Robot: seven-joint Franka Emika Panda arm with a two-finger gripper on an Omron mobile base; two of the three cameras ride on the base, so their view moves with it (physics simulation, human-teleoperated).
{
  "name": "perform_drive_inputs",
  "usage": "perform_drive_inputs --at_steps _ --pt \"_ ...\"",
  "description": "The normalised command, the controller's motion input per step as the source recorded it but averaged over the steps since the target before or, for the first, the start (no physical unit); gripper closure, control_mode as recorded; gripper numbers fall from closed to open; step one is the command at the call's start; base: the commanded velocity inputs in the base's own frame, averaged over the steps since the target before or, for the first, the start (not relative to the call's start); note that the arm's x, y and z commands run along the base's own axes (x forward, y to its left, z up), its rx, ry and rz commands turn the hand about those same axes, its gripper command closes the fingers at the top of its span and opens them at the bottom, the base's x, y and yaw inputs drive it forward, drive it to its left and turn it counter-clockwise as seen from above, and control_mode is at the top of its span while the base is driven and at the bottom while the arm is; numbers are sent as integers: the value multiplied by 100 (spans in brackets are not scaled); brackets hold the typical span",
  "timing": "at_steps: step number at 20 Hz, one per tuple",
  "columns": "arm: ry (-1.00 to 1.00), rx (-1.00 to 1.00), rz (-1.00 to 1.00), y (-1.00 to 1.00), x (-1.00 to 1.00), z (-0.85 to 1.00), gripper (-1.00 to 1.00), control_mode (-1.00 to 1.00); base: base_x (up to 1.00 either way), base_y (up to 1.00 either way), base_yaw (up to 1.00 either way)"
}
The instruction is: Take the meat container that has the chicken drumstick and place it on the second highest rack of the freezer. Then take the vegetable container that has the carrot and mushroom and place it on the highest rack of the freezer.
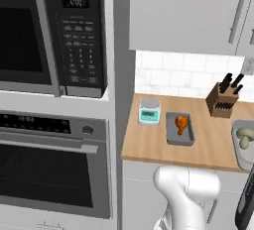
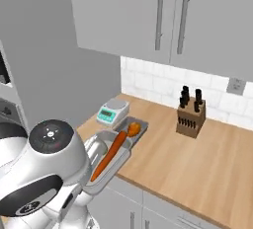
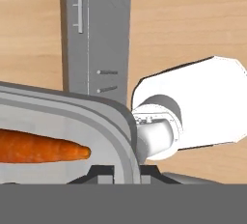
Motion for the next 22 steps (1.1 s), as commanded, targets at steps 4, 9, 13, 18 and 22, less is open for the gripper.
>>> perform_drive_inputs --at_steps 4,9,13,18,22 --pt "0 0 0 0 0 0 100 100 -27 0 70" --pt "0 0 0 0 0 0 100 100 -10 28 80" --pt "0 0 0 0 0 0 100 100 -4 43 90" --pt "0 0 0 0 0 0 100 100 -12 60 93" --pt "0 0 0 0 0 0 100 100 17 70 77"
